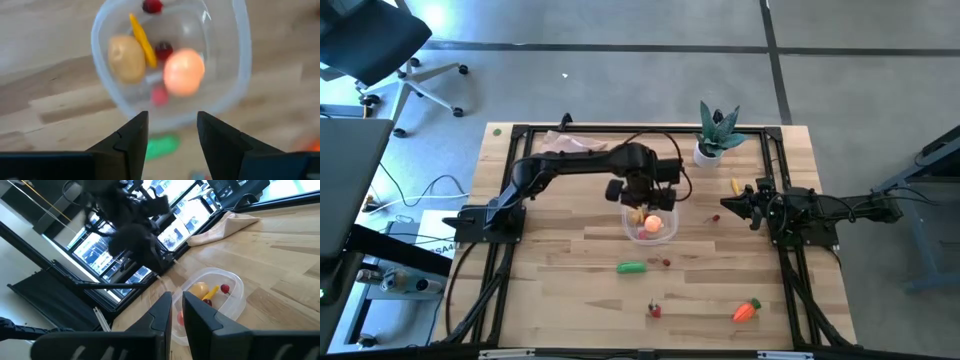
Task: Pick and placing Produce into tupperware
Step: Put the green pea into the transparent bin
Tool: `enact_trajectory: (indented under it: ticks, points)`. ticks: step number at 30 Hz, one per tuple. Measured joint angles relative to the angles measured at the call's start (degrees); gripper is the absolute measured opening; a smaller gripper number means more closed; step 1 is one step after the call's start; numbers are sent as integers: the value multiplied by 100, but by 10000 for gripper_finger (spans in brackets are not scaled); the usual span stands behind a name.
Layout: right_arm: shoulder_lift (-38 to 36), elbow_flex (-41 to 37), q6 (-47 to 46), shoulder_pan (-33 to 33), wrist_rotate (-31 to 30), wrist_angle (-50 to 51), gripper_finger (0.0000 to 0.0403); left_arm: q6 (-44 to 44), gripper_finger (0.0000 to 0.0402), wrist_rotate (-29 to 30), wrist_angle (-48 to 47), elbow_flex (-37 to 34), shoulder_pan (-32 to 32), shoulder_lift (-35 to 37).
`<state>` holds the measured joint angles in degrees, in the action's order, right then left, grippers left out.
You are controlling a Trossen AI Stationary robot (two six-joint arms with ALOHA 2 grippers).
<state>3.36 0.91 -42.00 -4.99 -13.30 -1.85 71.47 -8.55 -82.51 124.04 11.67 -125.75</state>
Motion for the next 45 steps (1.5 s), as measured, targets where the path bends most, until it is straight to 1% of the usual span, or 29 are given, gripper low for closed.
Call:
enact_trajectory:
  ticks: [2, 4, 5, 9, 12, 15, 19, 20, 22, 25, 29, 32, 36, 40, 45]
  points:
    - [0, -2, 0, 0, 0, 0, 36, -541, 155, -136, -338, 265, -52, 6]
    - [0, 0, 0, 0, 0, -2, 36, -1106, 156, -119, -607, 406, -168, 7]
    - [0, 0, 0, 0, 0, -2, 36, -1335, 157, -20, -728, 424, -239, 7]
    - [0, 0, 0, 0, 0, -2, 36, -1992, 162, 525, -760, 214, -531, 4]
    - [0, -2, 0, 0, 0, -2, 36, -2414, 163, 580, -756, 33, -696, -2]
    - [0, -1, 0, 0, 0, -1, 36, -2917, 163, 372, -753, -143, -811, -2]
    - [0, -2, 0, 0, 0, -1, 36, -3858, 163, -184, -747, -224, -921, -2]
    - [0, -2, 0, 0, 0, 0, 36, -3955, 163, -285, -733, -224, -924, -2]
    - [0, -1, 0, 0, 0, -2, 36, -3854, 163, -476, -597, -224, -956, -2]
    - [0, -1, 0, 0, 0, -1, 36, -3676, 163, -491, -391, -224, -991, -2]
    - [0, -2, 0, 0, -1, -2, 36, -3672, 163, -165, -358, -224, -1040, -2]
    - [0, -2, 0, 0, 0, 0, 36, -3689, 163, 265, -300, -224, -1153, -2]
    - [0, -1, 0, 0, 0, -2, 36, -4199, 163, 694, -262, -224, -1306, -2]
    - [0, -2, 0, 0, 0, 0, 36, -4561, 163, 817, -181, -224, -1330, -2]
    - [0, 0, 0, 0, -2, -2, 36, -4546, 163, 814, 197, -224, -1323, -2]
